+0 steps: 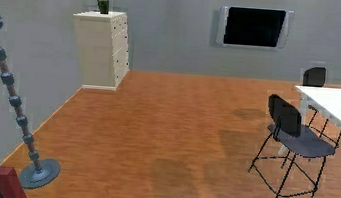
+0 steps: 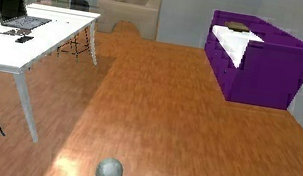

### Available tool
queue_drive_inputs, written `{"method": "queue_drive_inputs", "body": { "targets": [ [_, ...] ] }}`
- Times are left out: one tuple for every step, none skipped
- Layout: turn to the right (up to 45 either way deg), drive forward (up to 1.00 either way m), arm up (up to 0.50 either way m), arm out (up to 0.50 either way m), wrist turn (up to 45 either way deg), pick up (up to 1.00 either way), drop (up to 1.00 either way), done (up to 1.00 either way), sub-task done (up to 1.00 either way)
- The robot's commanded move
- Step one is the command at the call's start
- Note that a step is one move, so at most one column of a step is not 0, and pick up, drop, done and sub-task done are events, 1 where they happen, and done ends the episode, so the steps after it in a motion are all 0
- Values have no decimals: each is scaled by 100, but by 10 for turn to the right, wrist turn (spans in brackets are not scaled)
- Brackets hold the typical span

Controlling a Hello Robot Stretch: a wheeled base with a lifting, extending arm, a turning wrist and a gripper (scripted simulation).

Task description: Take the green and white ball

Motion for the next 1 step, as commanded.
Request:
{"method": "queue_drive_inputs", "body": {
  "targets": [
    [0,0,0,0,0,0,0,100,0]
  ]
}}
